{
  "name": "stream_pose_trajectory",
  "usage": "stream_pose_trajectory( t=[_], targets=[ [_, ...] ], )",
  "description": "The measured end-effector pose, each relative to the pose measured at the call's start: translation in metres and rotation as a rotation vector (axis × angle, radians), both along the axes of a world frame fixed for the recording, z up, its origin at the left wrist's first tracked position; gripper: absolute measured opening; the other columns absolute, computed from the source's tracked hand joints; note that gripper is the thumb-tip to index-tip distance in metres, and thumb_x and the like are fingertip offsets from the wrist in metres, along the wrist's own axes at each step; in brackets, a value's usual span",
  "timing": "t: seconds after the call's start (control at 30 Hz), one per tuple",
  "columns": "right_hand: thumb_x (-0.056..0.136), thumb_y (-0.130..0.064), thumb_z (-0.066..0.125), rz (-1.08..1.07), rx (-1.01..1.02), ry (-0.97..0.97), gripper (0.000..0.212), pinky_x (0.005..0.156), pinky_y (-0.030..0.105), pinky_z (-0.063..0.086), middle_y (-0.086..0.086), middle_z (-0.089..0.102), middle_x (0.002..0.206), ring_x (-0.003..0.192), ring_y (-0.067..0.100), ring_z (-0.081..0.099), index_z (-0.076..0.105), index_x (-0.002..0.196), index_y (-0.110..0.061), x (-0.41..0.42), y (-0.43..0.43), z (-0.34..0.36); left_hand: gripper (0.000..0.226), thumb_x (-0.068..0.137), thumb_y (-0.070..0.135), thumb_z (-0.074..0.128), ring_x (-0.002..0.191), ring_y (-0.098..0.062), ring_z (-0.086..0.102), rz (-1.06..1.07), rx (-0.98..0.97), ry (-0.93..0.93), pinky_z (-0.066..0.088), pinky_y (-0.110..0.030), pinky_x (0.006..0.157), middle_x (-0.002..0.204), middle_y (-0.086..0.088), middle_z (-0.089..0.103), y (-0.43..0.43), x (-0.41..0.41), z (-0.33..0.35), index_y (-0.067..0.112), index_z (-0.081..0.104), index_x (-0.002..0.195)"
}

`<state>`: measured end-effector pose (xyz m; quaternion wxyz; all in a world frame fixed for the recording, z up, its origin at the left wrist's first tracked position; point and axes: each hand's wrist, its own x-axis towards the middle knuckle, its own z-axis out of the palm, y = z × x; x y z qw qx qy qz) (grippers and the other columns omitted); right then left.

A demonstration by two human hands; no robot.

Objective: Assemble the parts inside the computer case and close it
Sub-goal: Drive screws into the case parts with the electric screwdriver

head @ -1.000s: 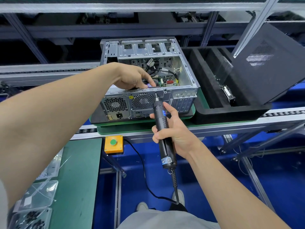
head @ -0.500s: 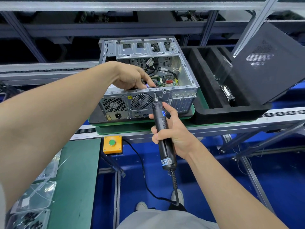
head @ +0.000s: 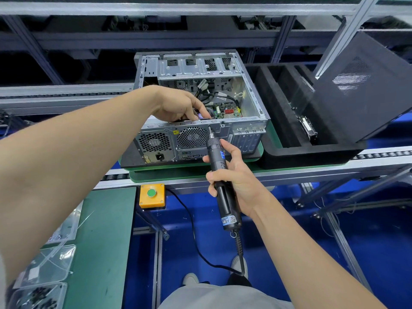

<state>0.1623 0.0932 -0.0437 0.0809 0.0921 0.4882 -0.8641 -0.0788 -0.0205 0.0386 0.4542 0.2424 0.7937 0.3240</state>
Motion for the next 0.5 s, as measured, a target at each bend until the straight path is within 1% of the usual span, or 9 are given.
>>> stream_pose_trajectory(
  t=[0.07,0.13,0.2,0.23,0.27,0.3,0.33,0.37,0.5],
  targets=[
    [0.078,0.012,0.071,-0.001,-0.007,-0.002,0.096,0.054,0.035,0.050,0.019,0.058,0.131,0.060,0.024,0.052,0.035,0.147,-0.045,0.0003,0.0001,-0.0001,0.035,0.099,-0.009,0.047,0.128,-0.023,0.048,0.007,0.003,0.023,0.039,-0.038,0.107,0.135,-0.001,0.055,0.0004,-0.0018,-0.0013,0.007,0.068,0.123],
    [0.079,0.011,0.072,-0.003,-0.008,-0.002,0.096,0.054,0.035,0.050,0.019,0.058,0.130,0.060,0.023,0.052,0.035,0.147,-0.045,0.0004,0.0004,0.0000,0.036,0.099,-0.009,0.047,0.140,-0.027,0.039,0.016,-0.003,0.063,0.030,-0.046,0.118,0.145,-0.006,0.050,0.0009,-0.0049,-0.0027,0.010,0.070,0.119],
    [0.079,0.011,0.072,-0.007,-0.001,-0.005,0.096,0.054,0.035,0.051,0.020,0.058,0.132,0.061,0.024,0.053,0.034,0.147,-0.045,0.0003,0.0005,0.0006,0.038,0.099,-0.009,0.047,0.149,-0.031,0.028,0.028,-0.004,0.092,0.022,-0.052,0.122,0.154,-0.010,0.042,0.0000,-0.0075,-0.0026,0.014,0.070,0.118],
    [0.078,0.010,0.072,-0.010,0.002,-0.009,0.096,0.054,0.035,0.051,0.020,0.058,0.133,0.061,0.024,0.053,0.034,0.147,-0.045,0.0003,0.0006,0.0009,0.040,0.099,-0.009,0.046,0.149,-0.031,0.026,0.036,0.004,0.089,0.024,-0.052,0.121,0.156,-0.011,0.038,-0.0007,-0.0081,-0.0020,0.017,0.070,0.118],
    [0.078,0.010,0.072,-0.012,0.004,-0.012,0.096,0.054,0.035,0.051,0.021,0.057,0.133,0.062,0.024,0.053,0.035,0.147,-0.045,0.0003,0.0005,0.0013,0.043,0.099,-0.008,0.045,0.148,-0.030,0.027,0.044,0.011,0.086,0.032,-0.051,0.115,0.157,-0.011,0.035,-0.0014,-0.0082,-0.0010,0.022,0.069,0.117],
    [0.078,0.010,0.072,-0.014,0.002,-0.016,0.096,0.054,0.035,0.051,0.022,0.057,0.134,0.063,0.024,0.053,0.035,0.147,-0.046,0.0003,0.0003,0.0017,0.046,0.099,-0.008,0.044,0.148,-0.030,0.027,0.048,0.016,0.088,0.039,-0.048,0.104,0.157,-0.012,0.032,-0.0018,-0.0072,0.0003,0.026,0.069,0.117],
    [0.078,0.010,0.072,-0.015,-0.002,-0.018,0.095,0.054,0.035,0.051,0.023,0.057,0.135,0.064,0.024,0.053,0.035,0.146,-0.046,0.0004,0.0000,0.0021,0.048,0.099,-0.009,0.043,0.148,-0.031,0.025,0.048,0.019,0.098,0.041,-0.044,0.092,0.158,-0.013,0.029,-0.0019,-0.0057,0.0017,0.029,0.069,0.115],
    [0.078,0.010,0.071,-0.017,-0.005,-0.018,0.095,0.054,0.036,0.051,0.023,0.056,0.135,0.064,0.024,0.053,0.036,0.146,-0.046,0.0005,-0.0003,0.0023,0.050,0.099,-0.010,0.042,0.149,-0.033,0.022,0.043,0.024,0.116,0.039,-0.042,0.090,0.159,-0.013,0.029,-0.0018,-0.0044,0.0024,0.029,0.070,0.113],
    [0.077,0.010,0.072,-0.025,-0.013,-0.014,0.093,0.054,0.036,0.051,0.022,0.058,0.133,0.065,0.025,0.053,0.037,0.144,-0.046,0.0002,-0.0006,0.0026,0.052,0.099,-0.012,0.042,0.150,-0.025,0.026,0.016,0.053,0.167,0.029,-0.042,0.115,0.154,-0.009,0.044,-0.0026,-0.0018,0.0005,0.025,0.079,0.107]
  ],
)
